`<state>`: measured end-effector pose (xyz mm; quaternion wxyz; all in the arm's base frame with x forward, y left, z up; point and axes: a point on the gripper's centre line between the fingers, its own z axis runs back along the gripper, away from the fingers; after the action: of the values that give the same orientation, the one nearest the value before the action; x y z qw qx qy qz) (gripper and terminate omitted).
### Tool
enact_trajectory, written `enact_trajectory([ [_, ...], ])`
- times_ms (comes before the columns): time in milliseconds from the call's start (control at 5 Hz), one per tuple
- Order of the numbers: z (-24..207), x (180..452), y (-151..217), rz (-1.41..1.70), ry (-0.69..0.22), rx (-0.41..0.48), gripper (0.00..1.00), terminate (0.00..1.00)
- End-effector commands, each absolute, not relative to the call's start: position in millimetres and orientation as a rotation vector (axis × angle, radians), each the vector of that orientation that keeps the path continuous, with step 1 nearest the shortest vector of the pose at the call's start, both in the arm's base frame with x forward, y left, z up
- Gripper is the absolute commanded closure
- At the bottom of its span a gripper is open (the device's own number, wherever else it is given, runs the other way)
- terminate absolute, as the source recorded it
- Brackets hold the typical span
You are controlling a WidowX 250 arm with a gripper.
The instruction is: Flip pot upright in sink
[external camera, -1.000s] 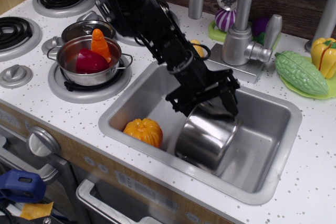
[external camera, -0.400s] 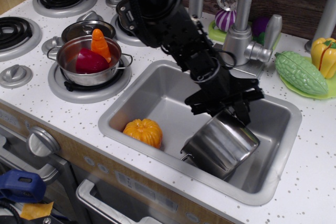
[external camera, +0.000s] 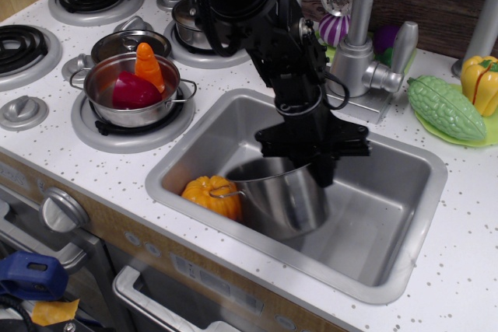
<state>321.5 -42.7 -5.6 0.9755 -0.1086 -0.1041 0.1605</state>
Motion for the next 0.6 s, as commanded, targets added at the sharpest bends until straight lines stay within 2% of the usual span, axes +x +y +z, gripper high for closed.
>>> enact_trajectory([
  [0,10,335,-43,0.250,-0.370,-0.066,1.00,0.00],
  [200,4,334,-47,0.209,-0.464,0.020,1.00,0.00],
  [400,-3,331,-52,0.215,-0.528,0.007,0.00,0.00],
])
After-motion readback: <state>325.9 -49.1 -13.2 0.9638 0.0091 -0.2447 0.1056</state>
